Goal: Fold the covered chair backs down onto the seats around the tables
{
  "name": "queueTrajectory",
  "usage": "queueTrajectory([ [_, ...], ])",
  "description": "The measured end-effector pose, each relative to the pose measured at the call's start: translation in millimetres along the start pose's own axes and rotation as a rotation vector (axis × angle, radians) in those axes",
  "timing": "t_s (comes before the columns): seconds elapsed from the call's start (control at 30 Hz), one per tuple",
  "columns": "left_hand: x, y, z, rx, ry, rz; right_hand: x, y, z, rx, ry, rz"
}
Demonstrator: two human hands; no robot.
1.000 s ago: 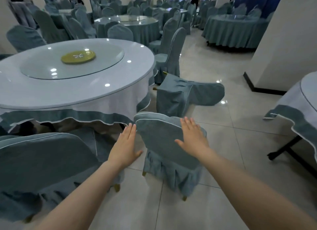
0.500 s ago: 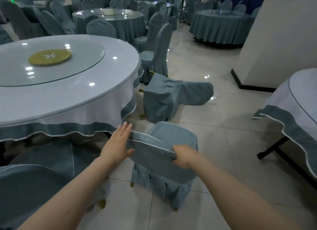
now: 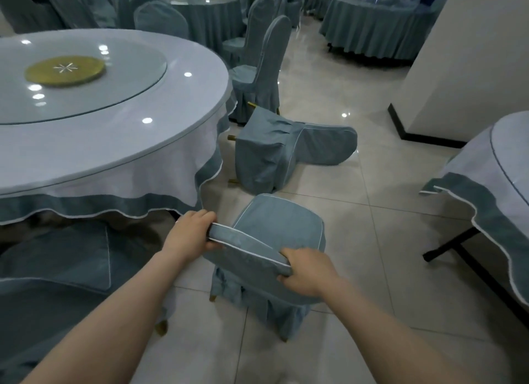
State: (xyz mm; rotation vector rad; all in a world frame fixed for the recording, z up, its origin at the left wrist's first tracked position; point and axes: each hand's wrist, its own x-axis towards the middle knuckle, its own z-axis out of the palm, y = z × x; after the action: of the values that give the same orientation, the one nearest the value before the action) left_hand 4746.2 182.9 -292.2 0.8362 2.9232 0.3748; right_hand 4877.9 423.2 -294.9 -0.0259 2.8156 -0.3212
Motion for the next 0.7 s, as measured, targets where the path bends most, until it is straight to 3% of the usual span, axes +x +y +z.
queueTrajectory([
  [0.37,-5,23,4,0.167,0.051,-0.084,35,45,-22,-0.157,0.032,-0.202],
  [0.57,-14,42,13,0.193,0.112,-0.187,74,66,-49,-0.232,-0.056,-0.194],
  [0.7,-13,55,16,0.201,0.101,-0.294,103,69,-63,-0.246,-0.003,-0.199],
])
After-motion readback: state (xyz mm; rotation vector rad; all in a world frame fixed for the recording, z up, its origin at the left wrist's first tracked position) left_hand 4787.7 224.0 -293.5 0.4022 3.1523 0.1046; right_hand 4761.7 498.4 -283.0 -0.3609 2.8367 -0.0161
